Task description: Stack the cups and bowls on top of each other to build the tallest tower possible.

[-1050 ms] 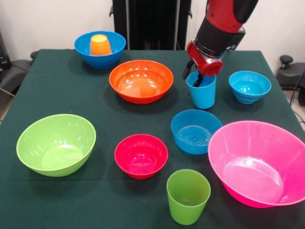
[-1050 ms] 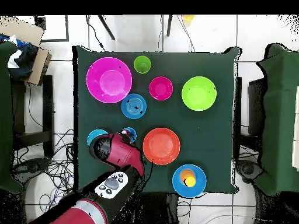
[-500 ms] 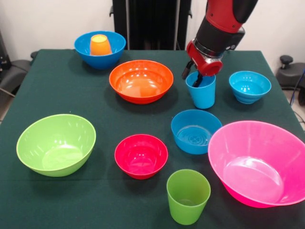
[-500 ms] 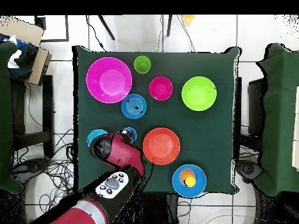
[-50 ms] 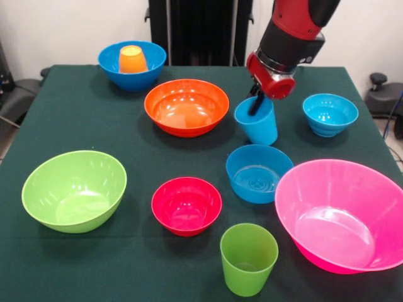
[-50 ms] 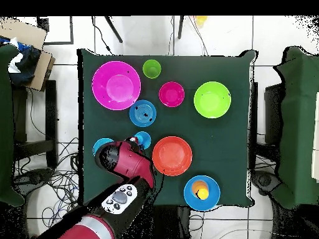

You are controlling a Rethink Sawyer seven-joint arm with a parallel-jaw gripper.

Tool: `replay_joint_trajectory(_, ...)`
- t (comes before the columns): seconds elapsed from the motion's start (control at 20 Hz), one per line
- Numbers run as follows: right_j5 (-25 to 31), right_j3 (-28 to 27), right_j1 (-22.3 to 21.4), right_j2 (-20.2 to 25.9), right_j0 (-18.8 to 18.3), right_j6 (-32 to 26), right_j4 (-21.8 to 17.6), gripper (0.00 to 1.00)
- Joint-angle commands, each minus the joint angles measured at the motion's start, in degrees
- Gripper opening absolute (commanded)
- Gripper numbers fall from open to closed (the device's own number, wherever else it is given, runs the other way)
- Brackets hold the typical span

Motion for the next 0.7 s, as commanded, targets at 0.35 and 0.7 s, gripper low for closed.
replay_joint_trajectory(0.35, 0.08, 0.88, 1.25, 6.6, -1.92, 3.53, -3.73, 0.0)
replay_joint_trajectory(0.7, 0.04, 1.37, 0.77, 6.9, -2.34, 3.17, -4.02, 0.0)
